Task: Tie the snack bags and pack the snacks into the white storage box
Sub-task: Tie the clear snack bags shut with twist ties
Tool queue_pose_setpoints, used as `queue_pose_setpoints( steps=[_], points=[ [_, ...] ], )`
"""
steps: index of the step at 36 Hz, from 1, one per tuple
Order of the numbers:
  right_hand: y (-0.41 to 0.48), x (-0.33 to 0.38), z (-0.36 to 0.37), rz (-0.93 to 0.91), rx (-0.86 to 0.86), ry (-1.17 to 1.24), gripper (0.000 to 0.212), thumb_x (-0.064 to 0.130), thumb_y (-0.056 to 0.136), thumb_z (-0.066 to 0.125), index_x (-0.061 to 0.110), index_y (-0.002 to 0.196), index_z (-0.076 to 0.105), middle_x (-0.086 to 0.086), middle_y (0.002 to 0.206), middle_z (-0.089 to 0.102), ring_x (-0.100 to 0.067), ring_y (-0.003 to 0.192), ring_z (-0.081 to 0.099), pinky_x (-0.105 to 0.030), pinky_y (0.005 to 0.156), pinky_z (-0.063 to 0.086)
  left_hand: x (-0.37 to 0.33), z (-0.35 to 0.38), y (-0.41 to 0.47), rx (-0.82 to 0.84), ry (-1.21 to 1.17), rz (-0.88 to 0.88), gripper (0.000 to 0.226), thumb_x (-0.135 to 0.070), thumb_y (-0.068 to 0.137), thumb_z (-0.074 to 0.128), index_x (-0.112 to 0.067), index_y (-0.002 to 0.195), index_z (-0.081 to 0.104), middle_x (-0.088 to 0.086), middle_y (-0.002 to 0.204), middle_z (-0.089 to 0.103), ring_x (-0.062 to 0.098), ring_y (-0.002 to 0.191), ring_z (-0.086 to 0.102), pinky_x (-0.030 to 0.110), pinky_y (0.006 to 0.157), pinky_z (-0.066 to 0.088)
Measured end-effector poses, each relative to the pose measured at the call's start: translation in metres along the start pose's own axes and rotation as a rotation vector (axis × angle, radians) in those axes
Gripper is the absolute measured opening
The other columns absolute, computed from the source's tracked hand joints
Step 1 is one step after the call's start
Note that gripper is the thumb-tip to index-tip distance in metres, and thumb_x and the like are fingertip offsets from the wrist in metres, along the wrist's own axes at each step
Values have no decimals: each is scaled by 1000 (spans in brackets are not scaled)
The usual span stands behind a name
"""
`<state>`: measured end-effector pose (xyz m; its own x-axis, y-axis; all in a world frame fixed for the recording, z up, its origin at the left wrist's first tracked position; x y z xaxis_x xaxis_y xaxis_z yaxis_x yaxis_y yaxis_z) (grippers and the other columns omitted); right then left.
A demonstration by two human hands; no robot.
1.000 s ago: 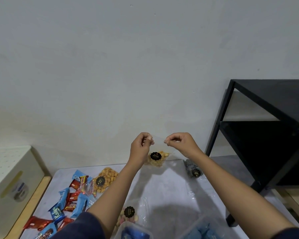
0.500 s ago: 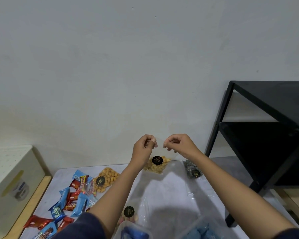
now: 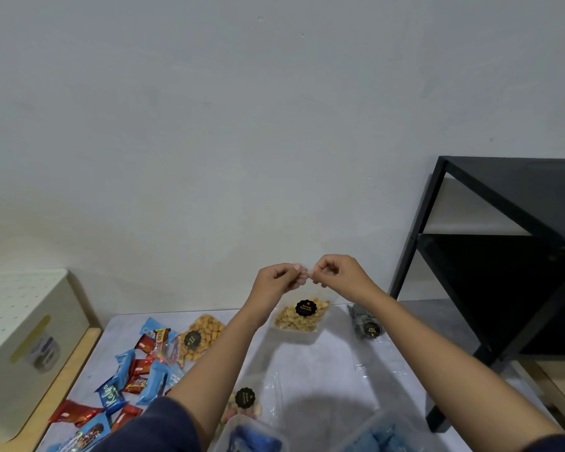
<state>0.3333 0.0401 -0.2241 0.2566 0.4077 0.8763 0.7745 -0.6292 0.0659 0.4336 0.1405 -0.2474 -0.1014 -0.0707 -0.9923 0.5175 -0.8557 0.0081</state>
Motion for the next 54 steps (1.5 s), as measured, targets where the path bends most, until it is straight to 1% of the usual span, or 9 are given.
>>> queue_pose_setpoints(
  steps=[4,13,25,28,39,46,49,51,54],
  points=[
    [1,-3,-1,23,-24,-33,11,15,79,69,14,69,65,-1,71,69,-12,66,60,-38,73,54,2,1,-1,5,5,-16,21,-13,93,53,-2,95,70,7,86,70,10,77,63,16,75,52],
    [4,-7,0,70,-38,-71,18,35,66,68,18,63,64,0,67,68,-14,61,60,-43,72,55,-2,1,-1,-1,67,3,20,-9,93,52,-7,85,70,6,81,69,13,75,62,14,74,53],
    [0,-2,-4,45,93,-63,8,16,83,69,12,76,66,3,70,67,-8,63,61,-14,60,46,-8,4,1,-8,321,92,18,-10,91,54,-11,81,68,5,79,67,15,77,61,29,82,51],
    [-2,-3,-4,54,135,-83,9,8,84,63,14,78,67,4,72,66,-5,65,60,-9,55,42,-8,3,1,-42,441,120,16,-13,91,54,-12,83,67,-1,77,66,9,74,60,24,78,49],
    [3,-6,-7,46,142,-189,12,9,83,67,15,74,63,1,70,58,-13,68,52,-25,61,49,-13,2,-4,-147,515,198,15,-13,93,51,-10,85,64,-1,74,64,5,70,59,8,64,45],
    [6,-4,-7,14,72,-209,21,9,84,64,22,68,62,0,73,61,-9,66,52,-14,61,41,-18,-2,-2,-136,531,197,15,-15,92,54,-12,85,67,-3,74,65,6,71,61,6,63,44],
    [6,-4,-7,4,44,-203,18,10,85,64,22,70,62,0,77,62,-8,70,53,-9,61,41,-20,-2,0,-86,550,183,15,-17,92,54,-12,85,67,0,78,67,13,74,62,17,68,47],
    [5,-3,-6,3,55,-200,17,11,86,63,21,72,62,0,78,62,-8,71,53,-9,63,41,-22,-1,0,-56,575,174,15,-17,91,54,-11,86,67,3,80,67,14,73,60,23,68,47],
    [6,-1,-5,-5,78,-226,22,8,87,59,25,72,60,2,79,62,-6,72,54,-13,67,42,-24,1,1,-20,657,175,13,-16,90,52,-14,85,64,0,75,62,10,64,53,19,63,43]
  ],
)
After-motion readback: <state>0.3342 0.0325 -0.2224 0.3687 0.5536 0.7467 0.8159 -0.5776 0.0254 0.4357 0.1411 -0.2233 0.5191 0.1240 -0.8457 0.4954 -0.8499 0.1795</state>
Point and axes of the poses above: each hand's wrist, its own y-axis towards the middle knuckle, its own z-axis out of the palm, x = y × z, the point moved 8 cm from there along y, towards the middle knuckle
